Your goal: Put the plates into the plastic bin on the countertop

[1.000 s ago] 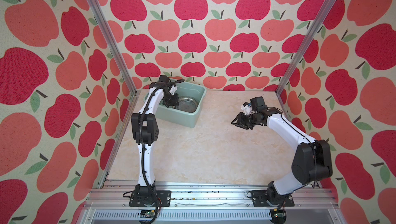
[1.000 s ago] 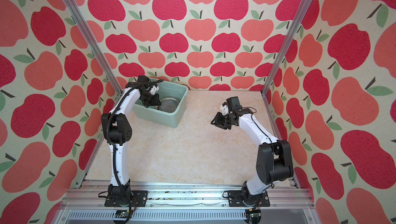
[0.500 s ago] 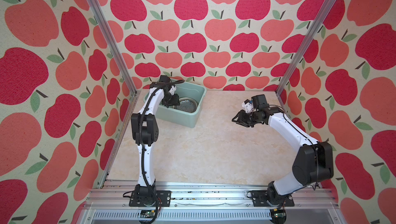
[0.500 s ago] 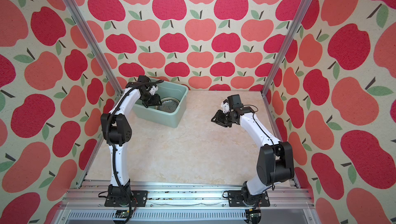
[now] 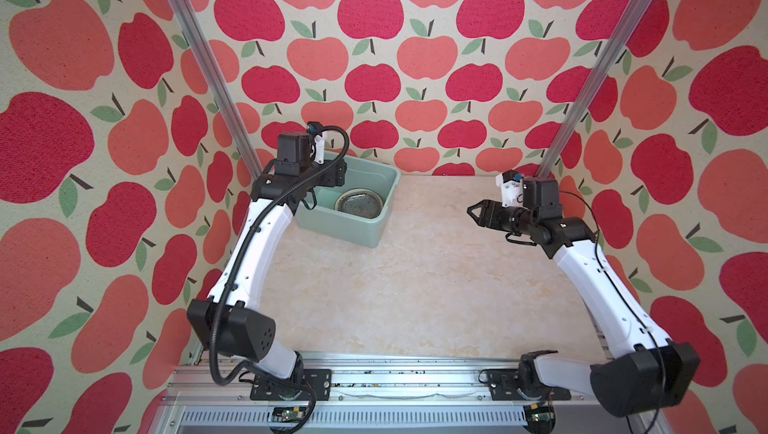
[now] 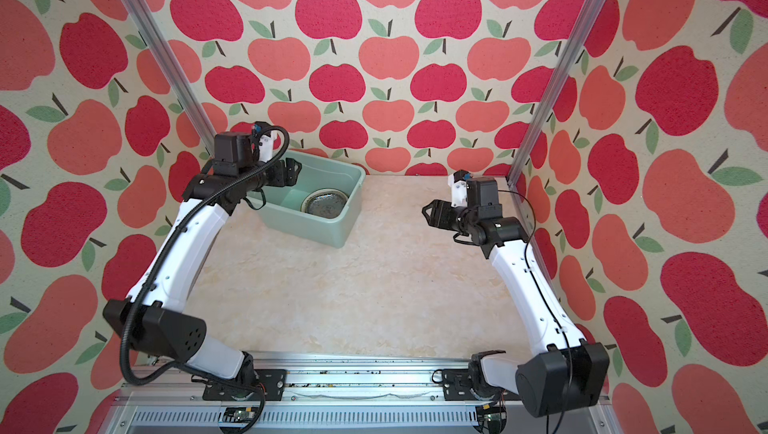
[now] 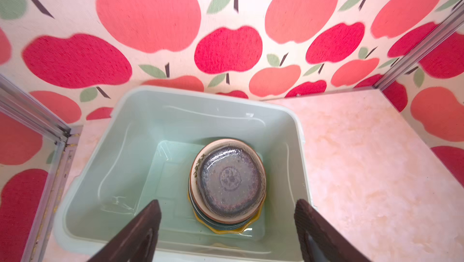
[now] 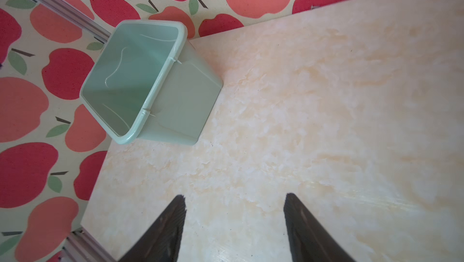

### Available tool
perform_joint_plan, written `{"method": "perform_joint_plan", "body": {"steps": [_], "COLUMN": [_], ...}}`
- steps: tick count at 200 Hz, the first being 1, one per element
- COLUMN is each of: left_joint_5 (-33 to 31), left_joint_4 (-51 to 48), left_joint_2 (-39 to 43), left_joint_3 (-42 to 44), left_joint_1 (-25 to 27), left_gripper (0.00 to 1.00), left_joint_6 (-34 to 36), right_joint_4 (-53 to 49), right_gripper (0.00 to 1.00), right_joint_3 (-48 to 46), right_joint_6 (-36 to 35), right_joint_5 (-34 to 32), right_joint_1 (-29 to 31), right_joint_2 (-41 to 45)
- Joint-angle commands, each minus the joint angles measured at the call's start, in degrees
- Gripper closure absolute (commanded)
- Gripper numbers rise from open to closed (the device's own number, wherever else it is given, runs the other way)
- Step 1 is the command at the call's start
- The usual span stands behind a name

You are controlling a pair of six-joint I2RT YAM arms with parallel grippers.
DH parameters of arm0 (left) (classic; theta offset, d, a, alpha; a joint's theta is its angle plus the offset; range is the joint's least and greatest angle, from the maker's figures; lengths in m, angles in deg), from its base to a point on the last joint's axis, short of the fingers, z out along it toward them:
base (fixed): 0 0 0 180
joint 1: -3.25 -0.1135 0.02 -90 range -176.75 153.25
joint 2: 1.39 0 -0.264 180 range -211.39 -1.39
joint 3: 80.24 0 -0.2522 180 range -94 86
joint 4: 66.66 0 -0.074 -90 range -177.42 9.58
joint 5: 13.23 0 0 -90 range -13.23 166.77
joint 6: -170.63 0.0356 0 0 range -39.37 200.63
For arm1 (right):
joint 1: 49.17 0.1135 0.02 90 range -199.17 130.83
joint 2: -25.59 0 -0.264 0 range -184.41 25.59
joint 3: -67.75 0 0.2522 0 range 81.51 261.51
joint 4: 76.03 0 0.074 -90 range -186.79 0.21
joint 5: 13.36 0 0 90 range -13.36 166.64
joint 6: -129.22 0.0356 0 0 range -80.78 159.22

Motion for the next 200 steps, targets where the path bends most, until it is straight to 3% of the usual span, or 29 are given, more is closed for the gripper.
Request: {"method": "perform_joint_plan", "body": {"steps": [1, 21, 34, 47, 86, 130, 147, 165, 188, 200], "left_joint_5": [-4.38, -9.13, -11.78, -13.36, -12.26, -17.52, -18.38, -15.48, -13.14, -13.29], "left_joint_4": [13.05, 13.94, 11.91, 10.59, 18.53, 41.82, 48.64, 59.52, 72.63, 76.31], "left_joint_2": [12.84, 26.51, 32.86, 38.18, 43.07, 31.79, 24.84, 17.06, 6.65, 2.34], "left_joint_3": [12.10, 24.37, 31.57, 38.50, 59.15, 74.08, 74.45, 75.11, 75.43, 74.43], "left_joint_1": [-0.30, -2.40, -5.69, -9.33, -18.82, -20.37, -20.40, -20.31, -19.98, -18.75], "left_gripper": [0.03, 0.01, 0.01, 0.01, 0.01, 0.01, 0.01, 0.01, 0.01, 0.01], "left_joint_6": [-0.53, -0.33, -0.47, -0.55, -5.19, -10.17, -10.77, -8.95, -7.98, -4.68], "right_joint_4": [8.95, 18.10, 23.61, 27.99, 39.38, 54.99, 62.02, 61.14, 73.07, 73.53], "right_gripper": [0.31, 0.29, 0.22, 0.22, 0.22, 0.22, 0.21, 0.21, 0.21, 0.21], "right_joint_3": [-8.14, -17.83, -24.02, -29.74, -41.20, -48.22, -49.41, -46.24, -46.35, -45.29], "right_joint_6": [-9.42, -15.31, -18.53, -22.71, -27.97, -27.34, -26.30, -26.02, -25.89, -24.49], "right_joint_5": [-4.96, -10.94, -16.11, -18.63, -24.44, -22.51, -20.31, -18.97, -16.80, -15.82], "right_joint_1": [-0.48, -0.74, -1.17, -2.49, -8.83, -11.70, -11.65, -11.50, -11.67, -11.76], "right_joint_2": [6.57, 13.87, 17.87, 19.89, 16.96, 3.32, -2.37, -5.92, -12.01, -14.32]}}
